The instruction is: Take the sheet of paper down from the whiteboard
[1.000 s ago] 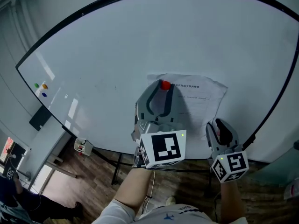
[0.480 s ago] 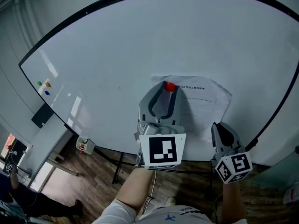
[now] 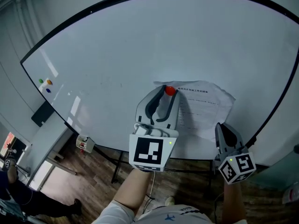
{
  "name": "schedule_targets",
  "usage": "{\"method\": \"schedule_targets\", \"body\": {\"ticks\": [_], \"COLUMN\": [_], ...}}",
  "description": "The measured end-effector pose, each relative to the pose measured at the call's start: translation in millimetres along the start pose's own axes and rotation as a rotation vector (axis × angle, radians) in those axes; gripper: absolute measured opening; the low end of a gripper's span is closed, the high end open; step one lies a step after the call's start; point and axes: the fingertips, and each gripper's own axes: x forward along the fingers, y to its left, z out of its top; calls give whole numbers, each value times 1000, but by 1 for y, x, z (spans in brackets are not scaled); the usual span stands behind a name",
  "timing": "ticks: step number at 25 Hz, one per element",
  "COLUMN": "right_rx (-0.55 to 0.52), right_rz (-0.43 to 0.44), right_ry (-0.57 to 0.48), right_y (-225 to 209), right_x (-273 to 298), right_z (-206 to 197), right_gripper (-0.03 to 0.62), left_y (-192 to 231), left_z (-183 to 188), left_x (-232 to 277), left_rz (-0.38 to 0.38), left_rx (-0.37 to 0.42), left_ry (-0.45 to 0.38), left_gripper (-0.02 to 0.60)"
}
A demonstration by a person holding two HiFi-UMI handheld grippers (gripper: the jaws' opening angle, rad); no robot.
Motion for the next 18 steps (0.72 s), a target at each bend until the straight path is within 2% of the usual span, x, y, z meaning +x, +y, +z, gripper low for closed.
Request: {"method": "schedule_targets", "body": {"ticks": [7, 18], "right_rx": [26, 35], "right_rz": [17, 62], "right_ry": [38, 122], "right_y": [0, -1], "right_x": [-12, -17], "right_z": [-5, -1], "right_gripper": [15, 15], "left_y": [-8, -35], "left_z": [-8, -36], "left_x": [-37, -65], "left_rz": [-20, -20], "left_rx": [-63, -164], "left_ry": [13, 121], "left_gripper": [133, 132]}}
